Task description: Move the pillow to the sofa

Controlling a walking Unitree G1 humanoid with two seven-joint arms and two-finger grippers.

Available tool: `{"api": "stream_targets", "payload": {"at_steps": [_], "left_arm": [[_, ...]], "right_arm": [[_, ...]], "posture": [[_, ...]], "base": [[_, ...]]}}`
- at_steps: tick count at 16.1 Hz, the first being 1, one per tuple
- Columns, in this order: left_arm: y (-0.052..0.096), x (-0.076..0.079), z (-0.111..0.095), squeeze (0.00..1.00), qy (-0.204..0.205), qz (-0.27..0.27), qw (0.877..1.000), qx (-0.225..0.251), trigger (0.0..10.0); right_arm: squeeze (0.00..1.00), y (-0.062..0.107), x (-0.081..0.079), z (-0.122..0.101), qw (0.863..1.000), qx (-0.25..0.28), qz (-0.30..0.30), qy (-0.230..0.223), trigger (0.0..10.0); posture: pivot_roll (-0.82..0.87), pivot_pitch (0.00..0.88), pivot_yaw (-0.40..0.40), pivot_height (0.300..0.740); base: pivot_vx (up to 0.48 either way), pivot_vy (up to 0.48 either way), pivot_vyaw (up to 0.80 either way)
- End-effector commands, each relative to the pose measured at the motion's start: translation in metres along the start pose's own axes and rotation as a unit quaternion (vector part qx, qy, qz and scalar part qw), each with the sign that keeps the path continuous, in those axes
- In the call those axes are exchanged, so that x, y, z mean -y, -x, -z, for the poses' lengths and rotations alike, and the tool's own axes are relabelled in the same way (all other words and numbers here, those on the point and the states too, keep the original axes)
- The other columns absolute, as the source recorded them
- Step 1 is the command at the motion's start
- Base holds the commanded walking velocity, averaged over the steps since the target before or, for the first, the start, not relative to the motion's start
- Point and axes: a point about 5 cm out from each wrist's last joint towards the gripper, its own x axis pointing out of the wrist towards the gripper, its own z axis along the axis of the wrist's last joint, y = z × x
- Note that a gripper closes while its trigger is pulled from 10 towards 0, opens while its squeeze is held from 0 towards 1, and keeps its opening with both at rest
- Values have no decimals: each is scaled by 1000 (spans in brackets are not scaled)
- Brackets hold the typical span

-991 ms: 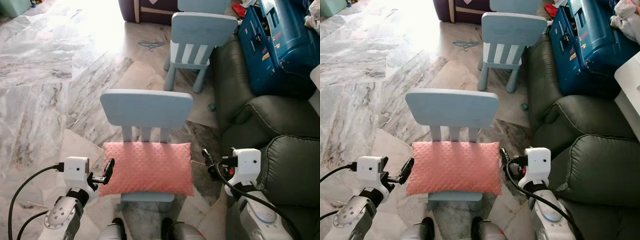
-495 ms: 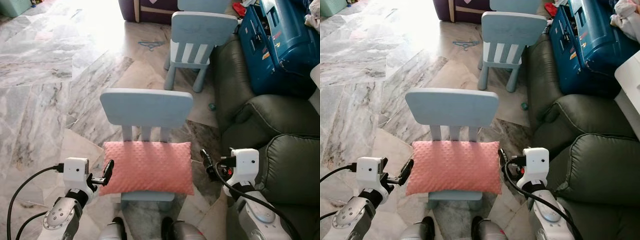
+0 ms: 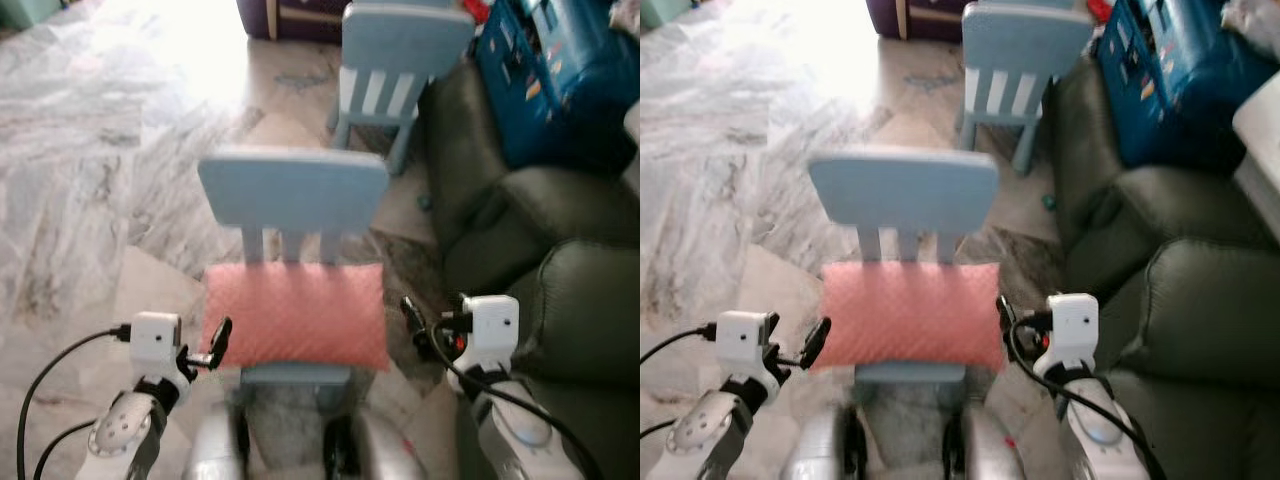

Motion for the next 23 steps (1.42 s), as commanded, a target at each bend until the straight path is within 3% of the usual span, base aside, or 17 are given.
{"api": "stream_targets", "payload": {"at_steps": [1,4,14,19,21,23], "left_arm": [[3,0,5,0,-2,-4,1000,-14,10000],[4,-1,5,0,-2,-5,1000,-14,10000],[5,-5,7,0,8,-27,999,-22,10000],[3,-14,5,0,-4,-53,998,-23,10000],[0,-20,2,0,-5,-65,998,-20,10000],[-16,-36,-6,0,-4,-96,995,-13,10000]], "right_arm": [[0,3,0,2,1000,-7,0,-1,10000],[0,3,0,1,1000,-5,0,-1,10000],[0,2,2,0,1000,-3,3,0,10000],[0,-1,3,-1,1000,0,3,1,10000],[0,-4,4,-4,1000,7,3,4,10000],[0,-20,11,-14,1000,26,8,10,10000]], "posture": [[-76,258,-61,578],[-76,261,-61,555],[-76,262,-62,555],[-75,266,-63,555],[-74,270,-63,555],[-73,278,-63,555]], "base": [[0,0,0],[0,0,0],[0,0,0],[0,0,0],[0,0,0],[0,0,0]]}}
